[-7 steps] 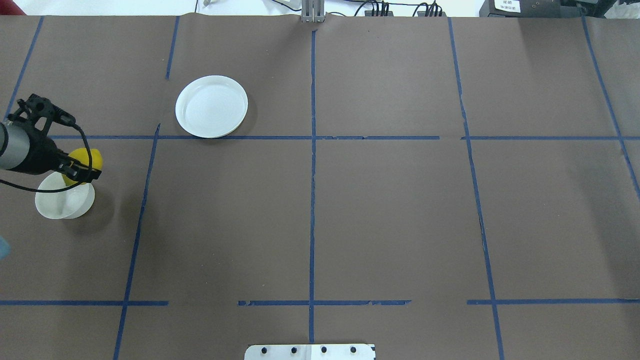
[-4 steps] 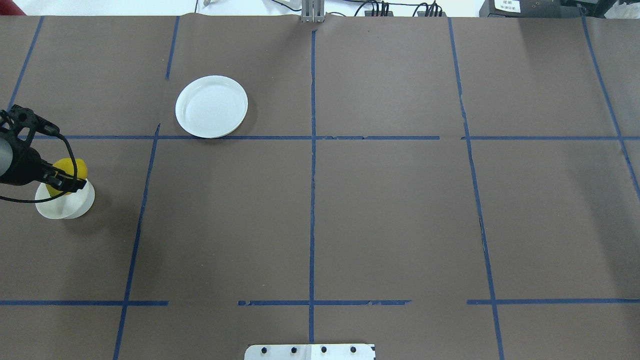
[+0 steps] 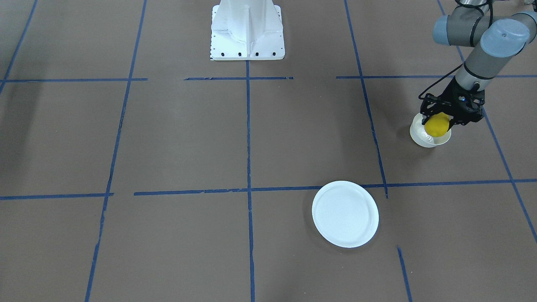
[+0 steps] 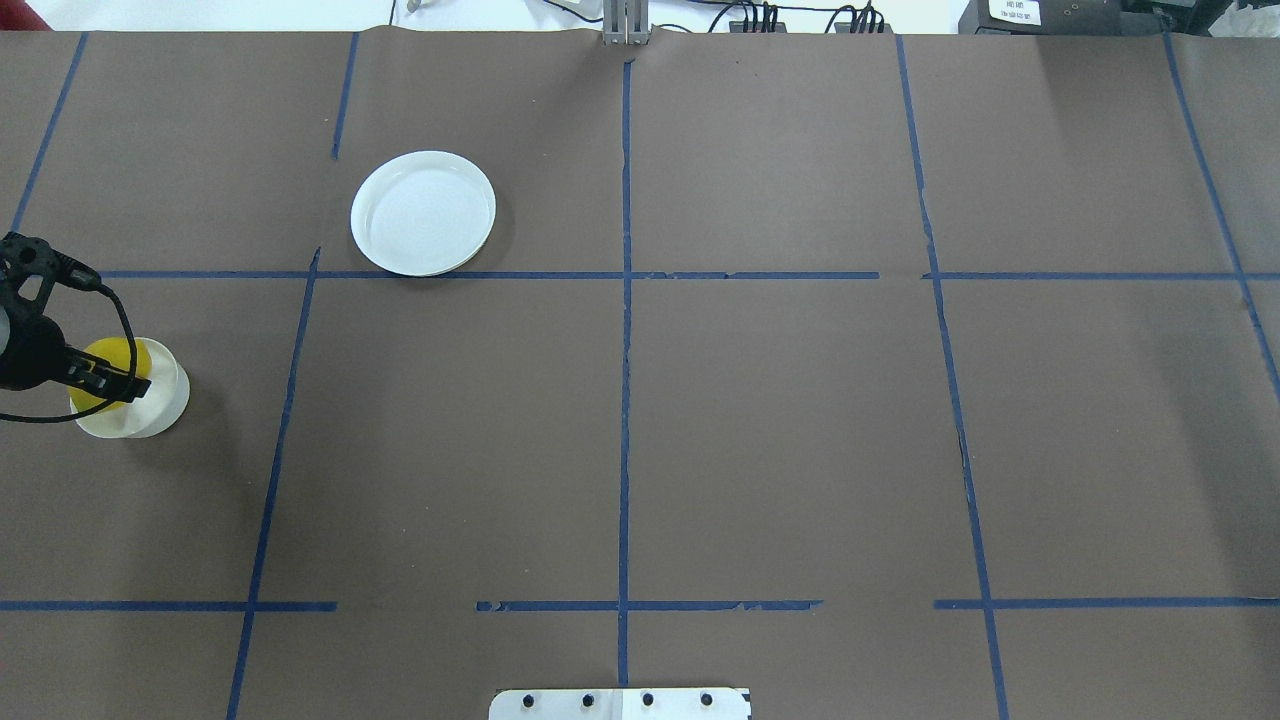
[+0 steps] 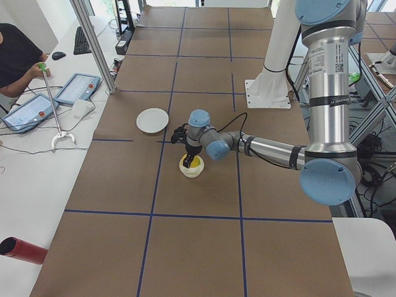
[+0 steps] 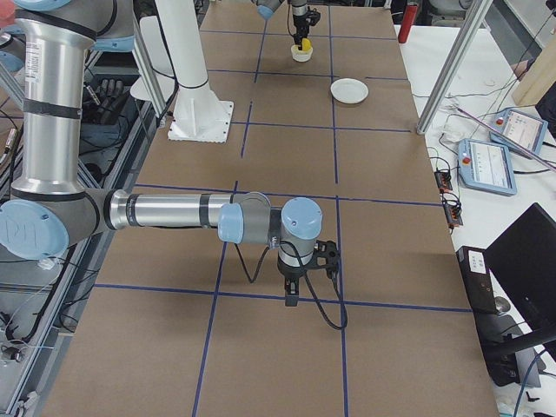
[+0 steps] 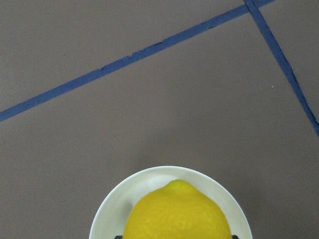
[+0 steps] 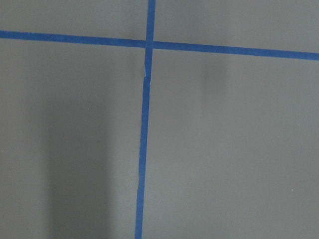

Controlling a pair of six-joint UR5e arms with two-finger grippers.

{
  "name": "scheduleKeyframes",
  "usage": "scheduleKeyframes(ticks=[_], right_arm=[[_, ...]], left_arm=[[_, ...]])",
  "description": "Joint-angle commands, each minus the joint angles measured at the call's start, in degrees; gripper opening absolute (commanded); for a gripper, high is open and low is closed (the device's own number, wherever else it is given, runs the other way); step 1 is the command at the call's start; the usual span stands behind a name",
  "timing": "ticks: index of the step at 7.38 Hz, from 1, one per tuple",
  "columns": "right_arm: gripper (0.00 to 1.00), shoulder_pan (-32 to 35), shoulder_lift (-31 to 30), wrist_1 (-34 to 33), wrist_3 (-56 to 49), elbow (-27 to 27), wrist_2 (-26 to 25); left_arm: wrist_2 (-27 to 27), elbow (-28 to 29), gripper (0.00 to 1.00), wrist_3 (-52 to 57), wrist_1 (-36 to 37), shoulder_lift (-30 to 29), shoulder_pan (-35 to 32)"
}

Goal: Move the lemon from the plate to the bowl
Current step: 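Lower the lemon into the bowl and open the left gripper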

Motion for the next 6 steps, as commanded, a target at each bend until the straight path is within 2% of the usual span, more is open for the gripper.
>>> scheduleKeyframes(ticks=[1, 2, 3, 4, 5, 6], right_arm=[[1.0, 0.0, 0.0, 0.0, 0.0, 0.0, 0.0], [1.0, 0.0, 0.0, 0.0, 0.0, 0.0, 0.0], [1.0, 0.0, 0.0, 0.0, 0.0, 0.0, 0.0], [1.0, 0.0, 0.0, 0.0, 0.0, 0.0, 0.0], [1.0, 0.0, 0.0, 0.0, 0.0, 0.0, 0.0], [1.0, 0.0, 0.0, 0.0, 0.0, 0.0, 0.0]], left_arm=[[0.0, 0.8, 0.12, 0.0, 0.1, 0.0, 0.2], [-0.1, 0.8, 0.22, 0.0, 0.2, 0.0, 0.2], [-1.0, 0.8, 0.38, 0.0, 0.2, -0.1, 0.3], [-1.8, 0.9, 0.84, 0.3, 0.2, -0.1, 0.3], [-1.8, 0.9, 0.96, 0.4, 0.1, -0.2, 0.3], [-1.9, 1.2, 0.99, 0.4, 0.1, -0.5, 0.3]])
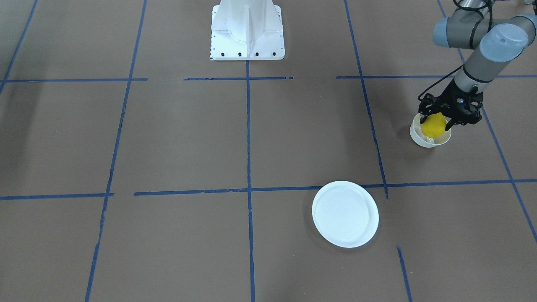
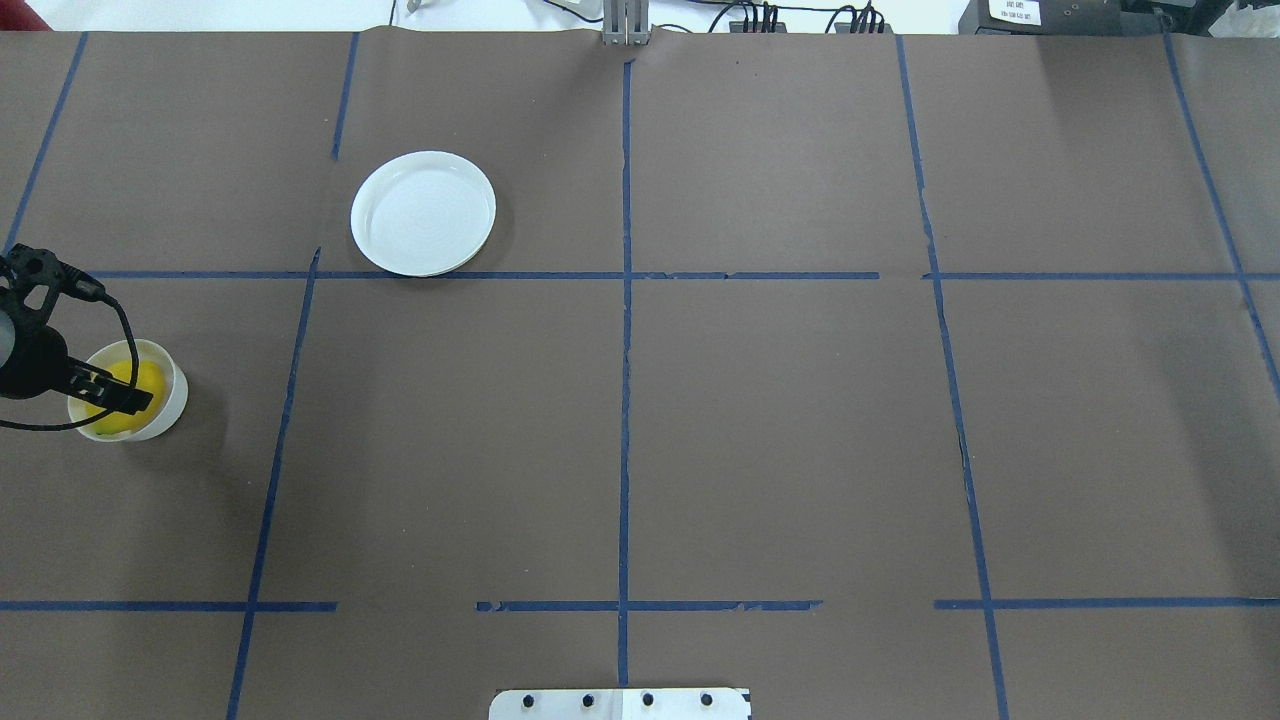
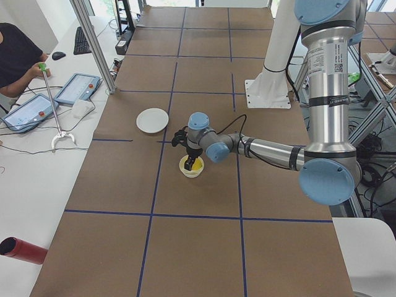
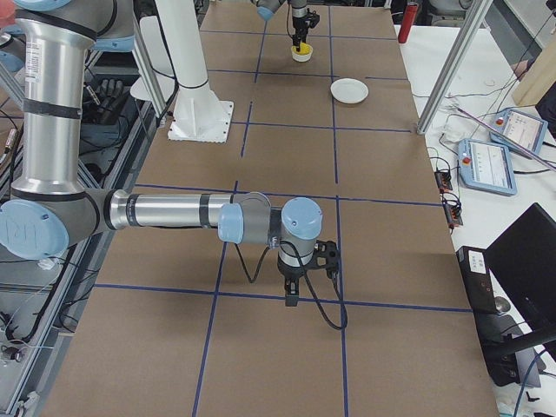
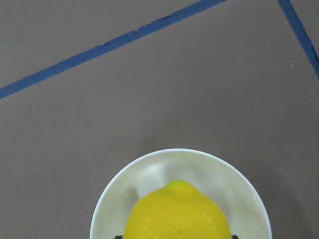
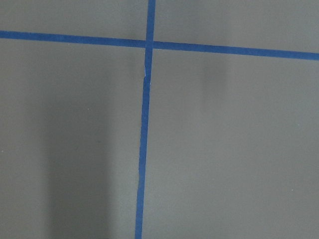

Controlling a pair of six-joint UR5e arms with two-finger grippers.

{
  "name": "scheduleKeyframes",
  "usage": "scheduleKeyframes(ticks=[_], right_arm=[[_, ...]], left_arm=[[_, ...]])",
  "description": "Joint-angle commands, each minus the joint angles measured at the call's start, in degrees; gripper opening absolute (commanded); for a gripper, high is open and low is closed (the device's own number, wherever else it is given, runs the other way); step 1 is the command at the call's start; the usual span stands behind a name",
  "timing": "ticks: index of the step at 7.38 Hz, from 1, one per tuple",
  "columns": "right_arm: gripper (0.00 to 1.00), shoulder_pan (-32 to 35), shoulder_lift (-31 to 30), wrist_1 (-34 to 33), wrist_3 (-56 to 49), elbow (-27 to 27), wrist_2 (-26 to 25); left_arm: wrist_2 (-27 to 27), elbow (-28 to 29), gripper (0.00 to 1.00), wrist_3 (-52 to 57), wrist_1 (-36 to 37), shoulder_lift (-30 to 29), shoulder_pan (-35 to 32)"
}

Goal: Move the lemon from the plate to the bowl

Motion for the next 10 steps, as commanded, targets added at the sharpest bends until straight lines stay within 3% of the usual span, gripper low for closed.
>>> scheduleKeyframes(ticks=[1, 2, 4, 6, 8, 10], right_arm=[[1.0, 0.0, 0.0, 0.0, 0.0, 0.0, 0.0], [1.0, 0.0, 0.0, 0.0, 0.0, 0.0, 0.0], [1.0, 0.0, 0.0, 0.0, 0.0, 0.0, 0.0], [1.0, 0.0, 0.0, 0.0, 0.0, 0.0, 0.0], [1.0, 0.0, 0.0, 0.0, 0.0, 0.0, 0.0], [1.0, 0.0, 0.0, 0.0, 0.0, 0.0, 0.0]], left_arm=[[-1.6, 0.4, 0.99, 0.0, 0.1, -0.5, 0.0], [-1.8, 0.2, 0.99, -0.1, 0.1, -0.5, 0.0], [-8.6, -1.8, 0.99, -0.2, 0.0, 0.8, -2.0], [-14.1, -2.0, 0.99, 0.8, 0.1, 5.0, -15.4], [-14.2, 1.6, 0.99, 15.7, 3.7, 6.7, -33.3], [-14.2, 4.2, 0.98, 39.4, 20.4, 3.9, -47.4]])
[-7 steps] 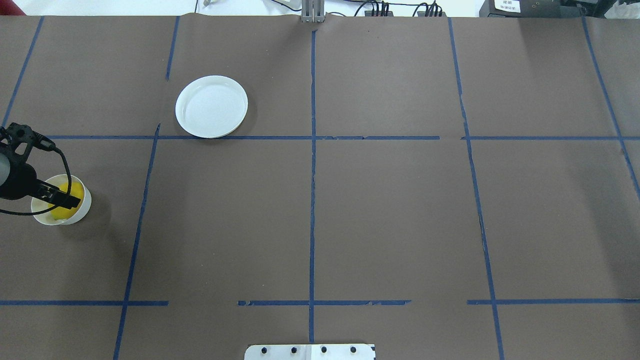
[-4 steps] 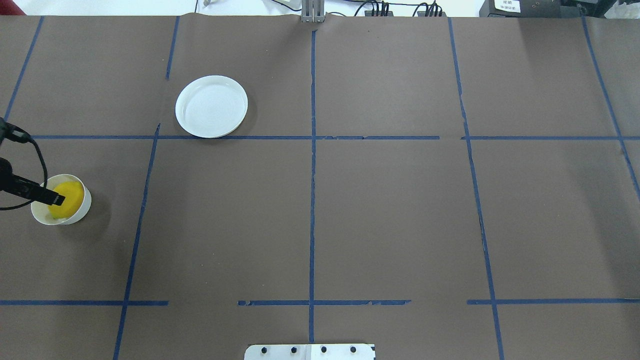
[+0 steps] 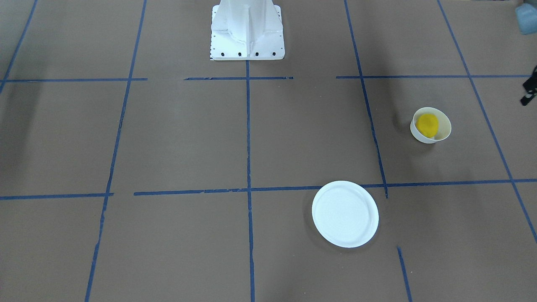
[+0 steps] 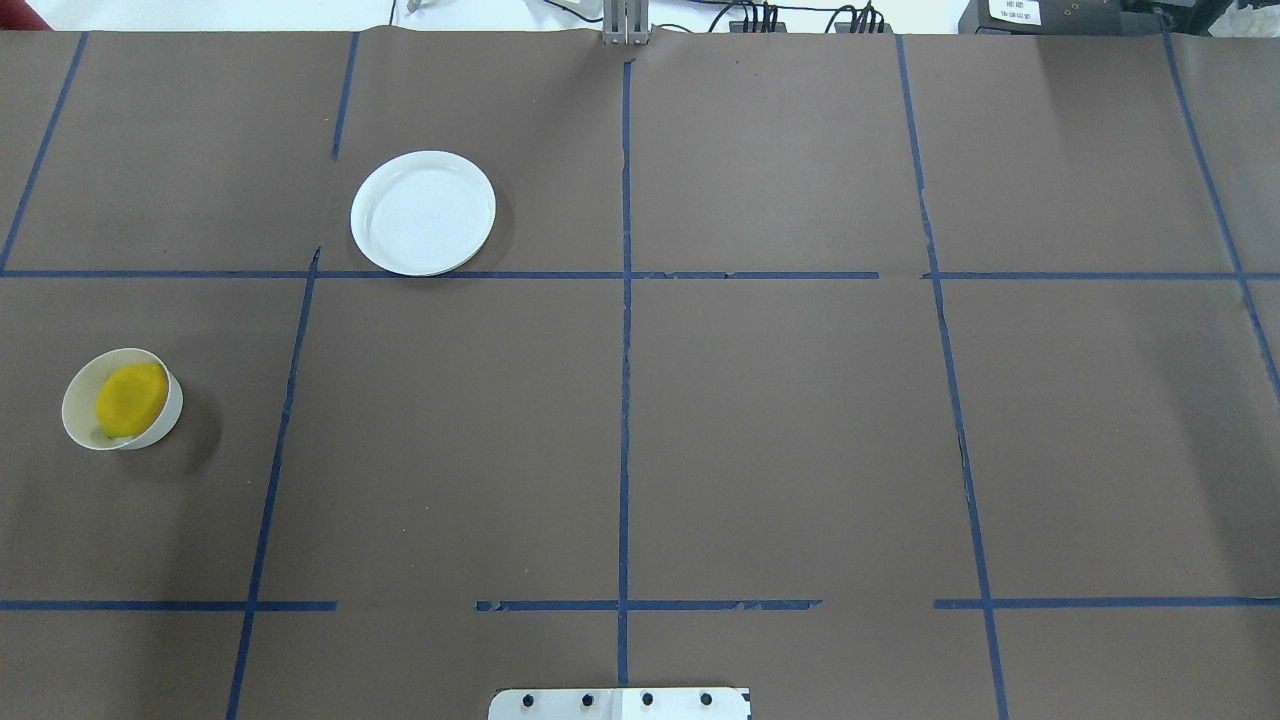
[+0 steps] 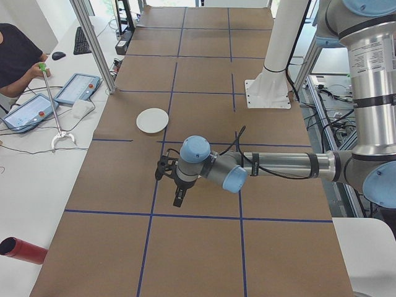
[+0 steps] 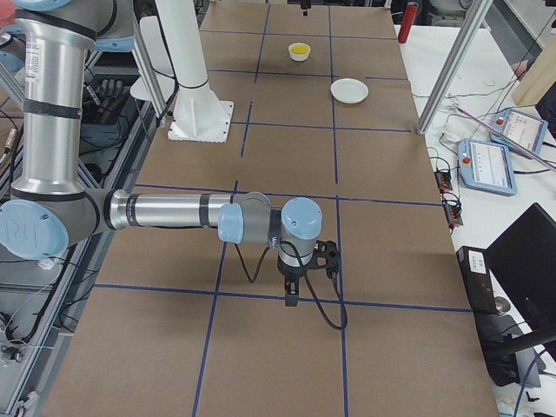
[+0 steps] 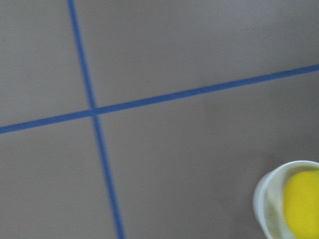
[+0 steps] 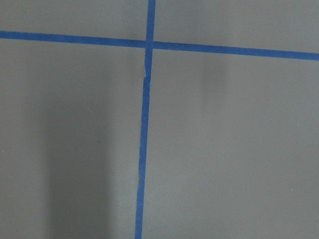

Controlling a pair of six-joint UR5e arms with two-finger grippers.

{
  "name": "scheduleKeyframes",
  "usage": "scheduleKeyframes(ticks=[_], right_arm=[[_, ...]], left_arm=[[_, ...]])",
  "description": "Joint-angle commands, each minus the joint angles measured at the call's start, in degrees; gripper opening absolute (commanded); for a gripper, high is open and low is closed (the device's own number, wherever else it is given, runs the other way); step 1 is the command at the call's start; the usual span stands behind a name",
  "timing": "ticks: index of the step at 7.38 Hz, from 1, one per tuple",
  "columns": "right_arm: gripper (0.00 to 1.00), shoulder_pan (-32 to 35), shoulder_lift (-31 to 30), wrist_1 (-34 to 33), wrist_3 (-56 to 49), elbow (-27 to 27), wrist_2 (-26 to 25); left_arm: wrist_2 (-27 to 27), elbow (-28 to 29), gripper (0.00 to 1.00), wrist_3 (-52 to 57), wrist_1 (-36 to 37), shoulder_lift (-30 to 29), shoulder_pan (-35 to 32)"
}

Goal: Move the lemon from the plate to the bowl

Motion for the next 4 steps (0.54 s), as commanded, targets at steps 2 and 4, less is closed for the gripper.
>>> scheduleKeyframes(ticks=[2, 4], right_arm=[[1.0, 0.0, 0.0, 0.0, 0.0, 0.0, 0.0], [1.0, 0.0, 0.0, 0.0, 0.0, 0.0, 0.0]], left_arm=[[-2.2, -0.3, 0.99, 15.5, 27.6, -4.9, -9.8], [-3.5, -1.3, 1.0, 12.5, 28.5, -5.1, -8.2]])
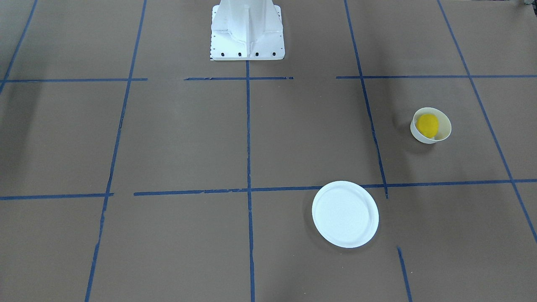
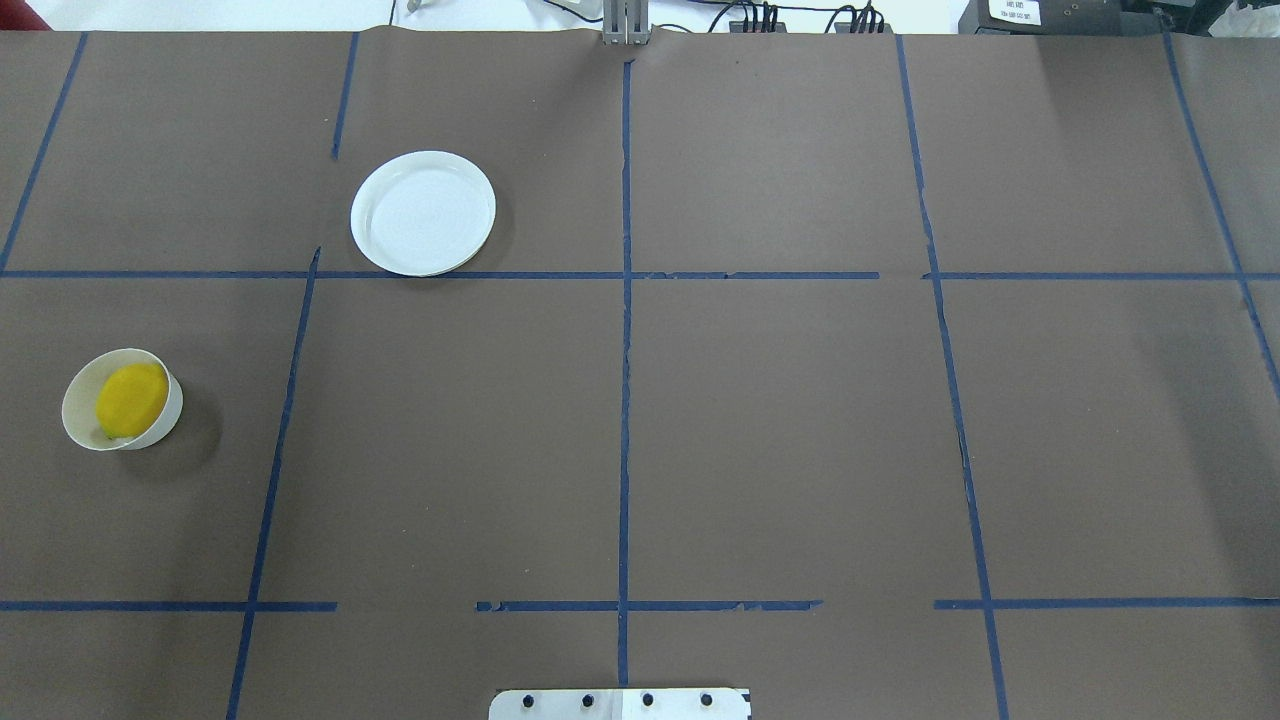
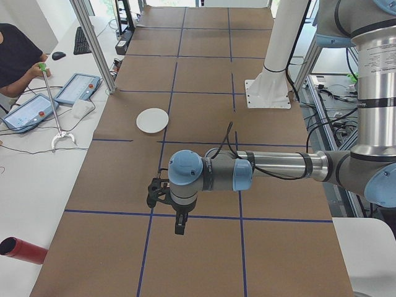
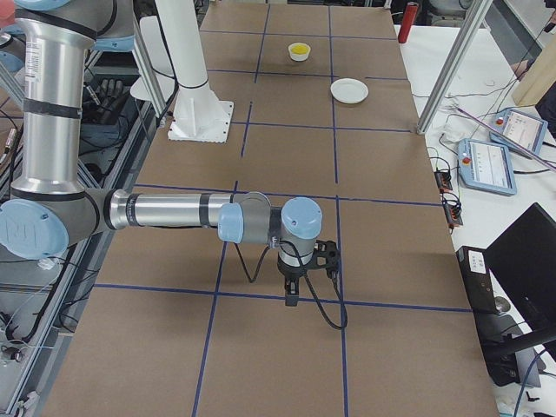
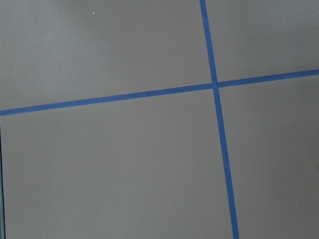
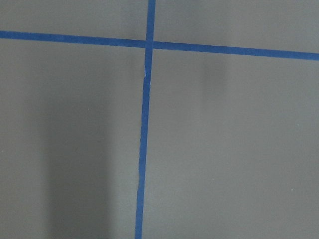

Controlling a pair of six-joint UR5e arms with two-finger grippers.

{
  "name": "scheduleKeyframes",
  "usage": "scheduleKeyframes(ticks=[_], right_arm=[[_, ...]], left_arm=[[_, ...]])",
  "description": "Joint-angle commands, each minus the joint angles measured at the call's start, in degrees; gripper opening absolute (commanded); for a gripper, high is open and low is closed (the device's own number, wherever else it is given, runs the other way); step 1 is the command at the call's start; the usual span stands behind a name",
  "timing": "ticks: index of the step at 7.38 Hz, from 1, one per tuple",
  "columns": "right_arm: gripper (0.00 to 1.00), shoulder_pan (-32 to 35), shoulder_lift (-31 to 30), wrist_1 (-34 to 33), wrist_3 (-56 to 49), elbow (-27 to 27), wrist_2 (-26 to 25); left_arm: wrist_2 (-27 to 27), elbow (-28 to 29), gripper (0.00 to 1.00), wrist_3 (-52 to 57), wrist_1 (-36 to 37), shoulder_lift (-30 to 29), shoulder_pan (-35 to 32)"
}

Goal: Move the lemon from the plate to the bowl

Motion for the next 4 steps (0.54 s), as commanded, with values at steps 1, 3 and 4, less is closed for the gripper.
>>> scheduleKeyframes(ticks=[1, 3, 4], right_arm=[[1.0, 0.0, 0.0, 0.0, 0.0, 0.0, 0.0], [1.0, 0.0, 0.0, 0.0, 0.0, 0.0, 0.0], [1.0, 0.0, 0.0, 0.0, 0.0, 0.0, 0.0]], left_arm=[[-0.7, -2.8, 1.0, -7.1, 1.7, -0.3, 7.8], [-0.2, -5.3, 1.0, -4.9, 1.4, 1.3, 10.0], [-0.6, -5.1, 1.0, -2.2, 1.4, 1.7, 9.9]])
